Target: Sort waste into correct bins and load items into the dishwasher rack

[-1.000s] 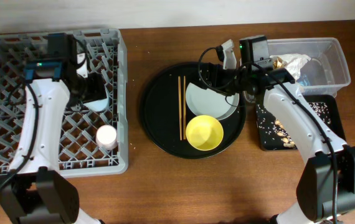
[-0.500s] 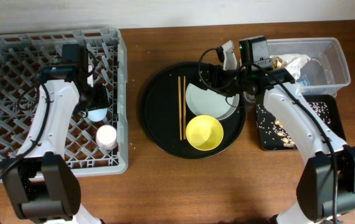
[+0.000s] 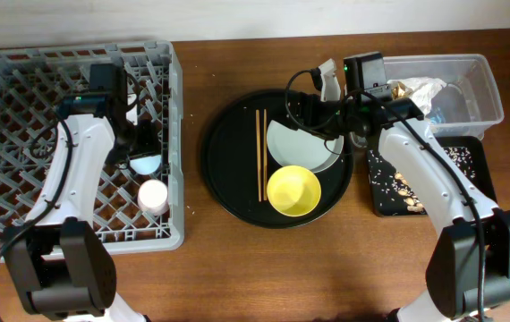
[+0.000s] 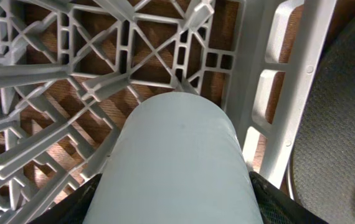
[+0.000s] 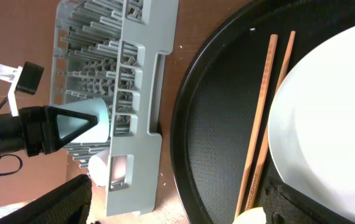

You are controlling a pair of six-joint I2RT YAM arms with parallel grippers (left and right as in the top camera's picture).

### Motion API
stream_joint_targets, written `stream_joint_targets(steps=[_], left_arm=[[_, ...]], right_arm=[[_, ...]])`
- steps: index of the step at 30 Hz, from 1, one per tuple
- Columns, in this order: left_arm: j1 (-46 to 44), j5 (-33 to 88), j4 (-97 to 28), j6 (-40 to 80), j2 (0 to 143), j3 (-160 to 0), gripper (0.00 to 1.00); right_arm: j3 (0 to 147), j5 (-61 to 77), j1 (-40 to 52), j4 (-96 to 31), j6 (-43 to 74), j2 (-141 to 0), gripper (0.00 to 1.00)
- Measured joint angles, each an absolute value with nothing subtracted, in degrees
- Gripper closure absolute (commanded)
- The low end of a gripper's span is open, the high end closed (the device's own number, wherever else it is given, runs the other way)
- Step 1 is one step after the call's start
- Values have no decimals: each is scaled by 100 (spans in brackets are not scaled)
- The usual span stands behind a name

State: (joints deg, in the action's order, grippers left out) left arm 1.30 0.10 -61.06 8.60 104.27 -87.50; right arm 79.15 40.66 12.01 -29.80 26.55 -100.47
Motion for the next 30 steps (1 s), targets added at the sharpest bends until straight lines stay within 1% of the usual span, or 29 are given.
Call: stream_joint_targets(steps=[2, 3, 5, 15, 17, 18, 22, 26, 30], left_arm=[[128, 25, -6106, 873, 10427, -8750, 17], [128, 23, -6106, 840, 10427, -8750, 8], [128, 49, -6110, 823, 10427, -8750, 4], [128, 67, -6121, 836, 10427, -8750, 3], [128, 69, -6130, 836, 10427, -8759, 3], [128, 89, -6178, 836, 10431, -8796, 3], [128, 327, -6584, 838, 10460, -9426, 3], [128, 733, -6952, 838, 10457, -10313, 3], [51, 1146, -7065, 836, 10451, -10619, 4]], right_arm=[[7915, 4066, 1201, -2982, 2657, -10047, 12], [7915, 4066, 1201, -2985, 2655, -10047, 12], [7915, 4049, 1201, -3009, 2655, -10047, 12], [7915, 3979, 1201, -3173, 2655, -10047, 12], [7915, 3964, 1201, -3177, 2655, -10047, 13], [7915, 3964, 1201, -3194, 2655, -10047, 15], [7915, 3918, 1199, -3310, 2652, -10044, 17], [7915, 3470, 1199, -3951, 2596, -9789, 16], [7940, 2338, 1201, -5175, 2506, -8761, 16]])
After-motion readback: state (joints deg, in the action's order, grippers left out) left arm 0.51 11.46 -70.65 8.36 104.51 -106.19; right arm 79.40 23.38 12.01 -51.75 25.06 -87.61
